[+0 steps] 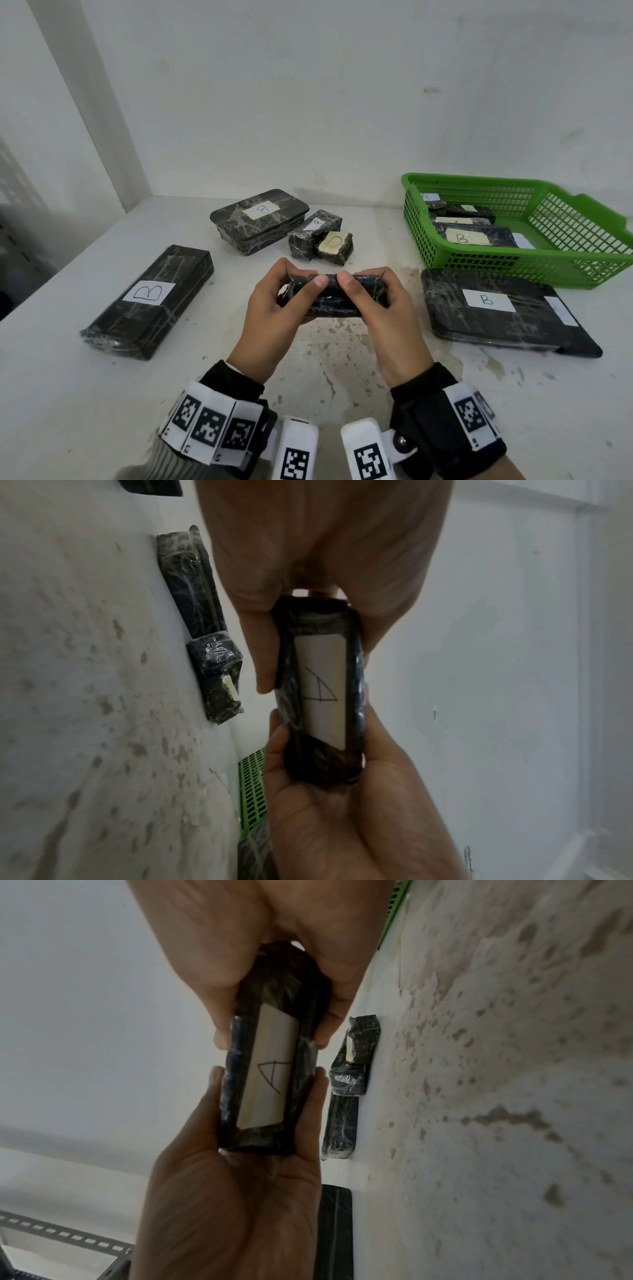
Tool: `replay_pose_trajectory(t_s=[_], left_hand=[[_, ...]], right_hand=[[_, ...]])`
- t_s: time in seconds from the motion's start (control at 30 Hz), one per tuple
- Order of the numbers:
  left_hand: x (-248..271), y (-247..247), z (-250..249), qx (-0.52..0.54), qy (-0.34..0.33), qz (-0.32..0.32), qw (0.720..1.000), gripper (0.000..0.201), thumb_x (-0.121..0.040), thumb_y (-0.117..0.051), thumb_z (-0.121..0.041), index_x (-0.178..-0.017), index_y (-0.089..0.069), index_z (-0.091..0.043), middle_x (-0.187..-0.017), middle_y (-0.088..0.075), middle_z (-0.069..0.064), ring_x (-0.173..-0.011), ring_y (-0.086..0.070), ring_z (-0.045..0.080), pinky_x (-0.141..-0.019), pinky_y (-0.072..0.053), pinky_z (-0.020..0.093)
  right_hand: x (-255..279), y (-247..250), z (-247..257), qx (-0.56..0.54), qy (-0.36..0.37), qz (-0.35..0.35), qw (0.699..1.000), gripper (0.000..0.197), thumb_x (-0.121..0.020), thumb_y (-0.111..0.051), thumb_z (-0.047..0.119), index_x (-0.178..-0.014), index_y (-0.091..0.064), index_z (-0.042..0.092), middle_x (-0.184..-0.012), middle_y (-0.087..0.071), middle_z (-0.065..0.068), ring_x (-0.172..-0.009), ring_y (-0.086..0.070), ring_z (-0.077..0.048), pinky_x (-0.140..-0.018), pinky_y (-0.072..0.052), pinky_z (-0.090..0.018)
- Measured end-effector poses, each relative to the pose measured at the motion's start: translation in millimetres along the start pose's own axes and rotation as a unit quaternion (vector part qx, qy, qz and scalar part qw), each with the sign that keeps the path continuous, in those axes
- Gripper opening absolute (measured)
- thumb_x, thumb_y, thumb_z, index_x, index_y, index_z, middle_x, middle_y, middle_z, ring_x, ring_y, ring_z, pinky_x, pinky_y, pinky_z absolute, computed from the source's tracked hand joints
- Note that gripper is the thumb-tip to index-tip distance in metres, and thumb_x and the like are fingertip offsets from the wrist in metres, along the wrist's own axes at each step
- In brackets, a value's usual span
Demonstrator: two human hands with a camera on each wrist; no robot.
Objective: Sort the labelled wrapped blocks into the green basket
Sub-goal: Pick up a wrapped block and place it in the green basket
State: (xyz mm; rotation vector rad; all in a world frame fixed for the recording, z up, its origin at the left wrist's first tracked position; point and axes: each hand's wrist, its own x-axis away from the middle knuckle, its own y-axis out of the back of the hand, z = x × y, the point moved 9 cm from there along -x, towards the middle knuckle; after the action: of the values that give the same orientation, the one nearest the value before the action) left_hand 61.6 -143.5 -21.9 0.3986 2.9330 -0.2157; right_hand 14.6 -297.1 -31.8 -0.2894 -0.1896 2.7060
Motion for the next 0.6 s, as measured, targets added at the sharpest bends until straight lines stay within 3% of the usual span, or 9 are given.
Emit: replay_pose_trajectory(t_s=[0.13, 0.23, 0.33, 0.47, 0.6], left_hand=[[-1.1, 2.3, -1.5, 0.022, 0.008, -0.005, 1.000, 0.033, -0.077, -0.069, -0.036, -0.084, -0.053, -0.008, -0.084, -0.068, 0.004, -0.082, -0.069, 0.019, -0.072, -0.059, 0.033], [-2.8, 2.1, -3.0, 0.062, 0.015, 0.027, 0.998, 0.028, -0.082, -0.075, -0.030, -0.092, -0.059, -0.008, -0.093, -0.069, 0.006, -0.088, -0.070, 0.019, -0.077, -0.058, 0.032], [-2.5, -0.9, -3.4, 0.078, 0.013, 0.051, 0.996, 0.027, -0.081, -0.073, -0.022, -0.098, -0.060, -0.005, -0.098, -0.069, 0.009, -0.092, -0.071, 0.023, -0.078, -0.058, 0.031], [-3.8, 3.4, -4.5, 0.073, -0.003, 0.027, 0.997, 0.031, -0.078, -0.070, -0.022, -0.100, -0.061, -0.001, -0.091, -0.069, 0.006, -0.087, -0.070, 0.021, -0.075, -0.058, 0.029], [-7.2, 8.2, -5.1, 0.089, 0.003, 0.031, 0.996, 0.032, -0.078, -0.077, -0.028, -0.100, -0.064, -0.008, -0.096, -0.070, 0.007, -0.092, -0.070, 0.019, -0.078, -0.058, 0.031]], right_hand=[[0.8, -8.0, 0.8, -0.036, -0.012, 0.039, 0.999, 0.054, -0.068, -0.076, 0.044, -0.104, -0.060, 0.007, -0.094, -0.071, -0.006, -0.093, -0.070, -0.019, -0.082, -0.056, -0.028], [0.8, -4.2, 10.1, 0.006, 0.039, 0.011, 0.999, 0.042, -0.073, -0.073, 0.037, -0.100, -0.060, 0.007, -0.091, -0.071, -0.003, -0.089, -0.069, -0.015, -0.082, -0.056, -0.028], [-1.3, 2.3, 10.6, 0.000, 0.037, -0.006, 0.999, 0.039, -0.074, -0.072, 0.035, -0.098, -0.062, 0.006, -0.091, -0.073, -0.005, -0.089, -0.070, -0.015, -0.081, -0.055, -0.026], [-3.6, -1.8, 8.1, -0.043, 0.001, 0.032, 0.999, 0.046, -0.076, -0.075, 0.039, -0.106, -0.062, 0.007, -0.104, -0.072, -0.011, -0.102, -0.069, -0.025, -0.089, -0.055, -0.034], [-4.7, -4.9, 9.4, -0.049, 0.014, 0.044, 0.998, 0.044, -0.081, -0.067, 0.037, -0.118, -0.062, 0.013, -0.118, -0.069, -0.010, -0.113, -0.065, -0.023, -0.095, -0.053, -0.036]])
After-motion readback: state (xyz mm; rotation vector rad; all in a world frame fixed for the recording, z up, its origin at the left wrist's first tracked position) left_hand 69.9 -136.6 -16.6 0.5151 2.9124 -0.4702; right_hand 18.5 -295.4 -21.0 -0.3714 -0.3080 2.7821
